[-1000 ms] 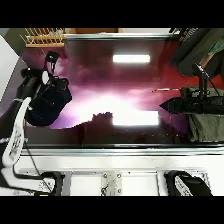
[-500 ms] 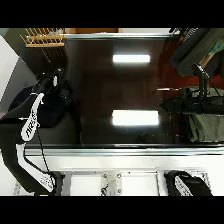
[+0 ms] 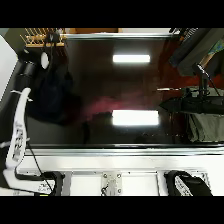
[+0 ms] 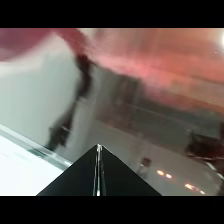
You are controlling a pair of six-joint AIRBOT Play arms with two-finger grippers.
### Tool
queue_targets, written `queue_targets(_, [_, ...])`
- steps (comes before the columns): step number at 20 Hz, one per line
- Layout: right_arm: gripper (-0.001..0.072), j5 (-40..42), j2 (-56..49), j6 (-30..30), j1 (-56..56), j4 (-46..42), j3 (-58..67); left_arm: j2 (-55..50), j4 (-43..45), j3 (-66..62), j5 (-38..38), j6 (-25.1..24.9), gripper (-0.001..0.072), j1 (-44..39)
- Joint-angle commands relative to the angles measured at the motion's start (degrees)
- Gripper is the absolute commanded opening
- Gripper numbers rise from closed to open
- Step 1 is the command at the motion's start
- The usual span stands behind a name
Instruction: Fold the clothes and pants, and hang the long-sleeved shirts on hangers.
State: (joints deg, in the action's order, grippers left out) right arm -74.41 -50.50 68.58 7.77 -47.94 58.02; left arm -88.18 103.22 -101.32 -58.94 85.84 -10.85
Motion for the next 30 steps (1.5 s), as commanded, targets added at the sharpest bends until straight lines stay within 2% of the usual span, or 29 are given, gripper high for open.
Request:
queue_targets(1, [0.0017,1.4,-0.1,0.1,0.0,7.8,0.0,10.0,-9.2,-9.4,1.2,-1.7,0.0015,-8.7])
queue_targets(3, [0.0016,5.9,-0.1,0.1,0.8,12.4,1.2,13.8,-12.7,-13.4,2.1,-4.2,0.0015,-14.8])
queue_targets(5, [0.0016,8.4,-0.1,-1.4,3.2,13.2,4.3,16.7,-13.3,-15.6,3.1,-5.2,0.0016,-21.3])
queue_targets(8, [0.0016,8.4,-0.1,-2.6,9.0,13.2,9.1,21.3,-13.2,-11.3,8.4,-5.4,0.0015,-28.5])
queue_targets(9, [0.0016,8.4,0.0,-2.6,10.9,13.2,9.9,22.3,-13.2,-8.5,9.7,-3.9,0.0016,-28.9])
queue_targets(13, [0.0016,8.4,-0.4,-2.6,13.9,9.6,10.0,22.1,-13.4,5.0,10.6,9.3,0.0016,-22.1])
queue_targets(16, [0.0021,7.9,-2.4,-2.6,13.9,5.4,9.7,18.0,-13.4,16.4,10.7,14.7,0.0016,-14.9])
queue_targets(17, [0.0042,7.3,-3.5,-2.6,13.9,5.5,9.6,15.9,-13.4,20.0,10.7,15.6,0.0016,-12.5])
queue_targets(18, [0.0234,6.4,-4.9,-2.6,13.9,5.5,9.3,13.7,-13.5,22.8,10.6,15.8,0.0016,-10.0])
queue_targets(19, [0.0528,5.2,-6.4,-2.6,13.7,5.5,9.2,11.3,-13.4,24.8,9.8,16.0,0.0181,-7.6])
queue_targets(20, [0.0633,3.9,-8.2,-2.6,13.5,5.6,8.9,9.0,-15.0,25.9,8.1,16.2,0.0557,-4.7])
queue_targets(21, [0.0580,3.0,-9.9,-2.6,13.1,5.4,8.5,7.2,-18.3,25.9,6.1,16.2,0.0683,-1.7])
queue_targets(24, [0.0528,2.2,-14.9,-2.6,9.9,1.7,4.5,6.2,-30.7,25.9,4.3,14.5,0.0685,8.0])
queue_targets(25, [0.0480,2.6,-16.4,-2.6,8.1,0.0,2.5,6.4,-33.5,25.9,3.7,12.9,0.0685,10.9])
queue_targets(28, [0.0479,8.3,-21.4,-2.4,0.2,-0.9,-5.4,6.2,-34.7,27.5,-0.9,8.5,0.0685,16.0])
queue_targets(30, [0.0480,12.8,-25.5,-2.4,-6.1,-0.9,-8.1,5.9,-34.7,31.5,0.0,6.9,0.0685,17.7])
